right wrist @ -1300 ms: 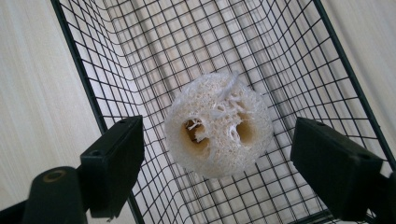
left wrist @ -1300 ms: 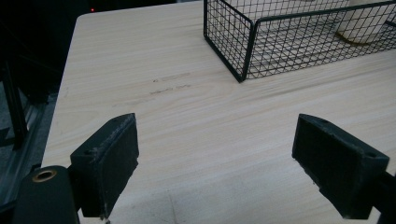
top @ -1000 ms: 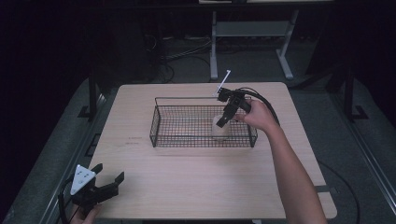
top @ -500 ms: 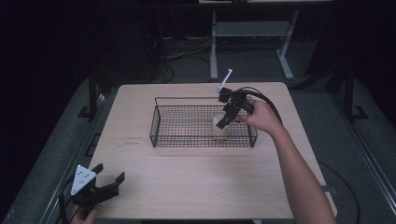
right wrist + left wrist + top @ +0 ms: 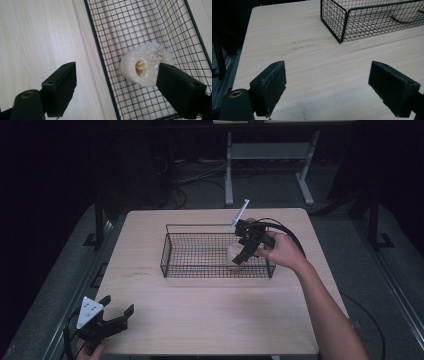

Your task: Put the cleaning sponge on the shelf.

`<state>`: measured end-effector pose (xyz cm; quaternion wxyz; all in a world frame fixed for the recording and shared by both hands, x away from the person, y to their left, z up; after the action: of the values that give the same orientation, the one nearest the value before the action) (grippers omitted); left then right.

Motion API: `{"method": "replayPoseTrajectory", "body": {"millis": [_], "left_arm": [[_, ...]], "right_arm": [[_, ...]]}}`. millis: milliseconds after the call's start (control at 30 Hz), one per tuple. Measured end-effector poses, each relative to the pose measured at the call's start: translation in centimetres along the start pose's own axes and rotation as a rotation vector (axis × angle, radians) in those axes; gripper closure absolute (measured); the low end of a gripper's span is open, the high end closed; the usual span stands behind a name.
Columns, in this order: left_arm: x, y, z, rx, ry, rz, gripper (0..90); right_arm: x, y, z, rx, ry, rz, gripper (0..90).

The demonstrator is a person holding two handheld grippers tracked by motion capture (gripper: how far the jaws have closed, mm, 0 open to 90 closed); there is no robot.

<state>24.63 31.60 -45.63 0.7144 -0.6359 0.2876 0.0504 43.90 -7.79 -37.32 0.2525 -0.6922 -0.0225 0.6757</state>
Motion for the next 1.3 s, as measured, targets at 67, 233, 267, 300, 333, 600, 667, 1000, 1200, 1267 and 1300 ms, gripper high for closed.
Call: {"method": "replayPoseTrajectory", "body": {"millis": [67,233,267,300,333,600,667,1000,1200,1267,1300], "left_arm": [[0.0,0.0,0.0,0.001,0.003,0.001,13.8],[0.1,0.1,0.0,0.004,0.003,0.005,13.8],[0.1,0.1,0.0,0.003,0.003,0.005,13.8],[0.1,0.1,0.0,0.003,0.003,0.006,13.8],[0.1,0.1,-0.1,0.003,0.003,0.006,13.8],[0.2,0.1,-0.1,0.008,0.003,0.008,13.8],[0.2,0.1,-0.1,0.007,0.001,0.009,13.8],[0.2,0.1,-0.1,0.007,0.001,0.012,13.8],[0.2,0.1,-0.2,0.01,0.003,0.013,13.8],[0.2,0.1,-0.2,0.01,0.002,0.013,13.8],[0.2,0.1,-0.2,0.01,0.002,0.013,13.8]], "right_arm": [[-0.1,0.1,0.3,-0.006,0.003,-0.001,15.7],[-0.3,0.5,1.5,-0.03,0.007,-0.003,15.7],[-0.3,0.6,1.6,-0.034,0.009,-0.003,15.7],[-0.3,0.7,1.8,-0.033,0.01,-0.002,15.7],[-0.3,0.9,1.8,-0.034,0.01,-0.003,15.7],[-0.2,2.0,2.8,-0.037,0.006,-0.005,15.7],[-0.2,2.1,2.9,-0.04,0.009,-0.005,15.7],[0.0,3.0,4.1,-0.052,0.005,-0.016,15.7],[0.5,3.6,4.8,-0.067,0.009,-0.005,15.7],[0.5,3.7,4.9,-0.067,0.005,-0.003,15.7],[0.6,3.9,5.2,-0.068,0.01,-0.003,15.7]]}}
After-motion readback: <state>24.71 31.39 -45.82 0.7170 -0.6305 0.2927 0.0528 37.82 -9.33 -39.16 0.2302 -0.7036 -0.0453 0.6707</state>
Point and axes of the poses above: each handheld gripper's, and its own axes: x roughly forward along the jaws, y roughly out of its underside, z roughly to its left, the point moved 5 cm from there along x, roughly forward along the jaws, and after that the axes turned 1 degree about z, right-handed, at the moved point
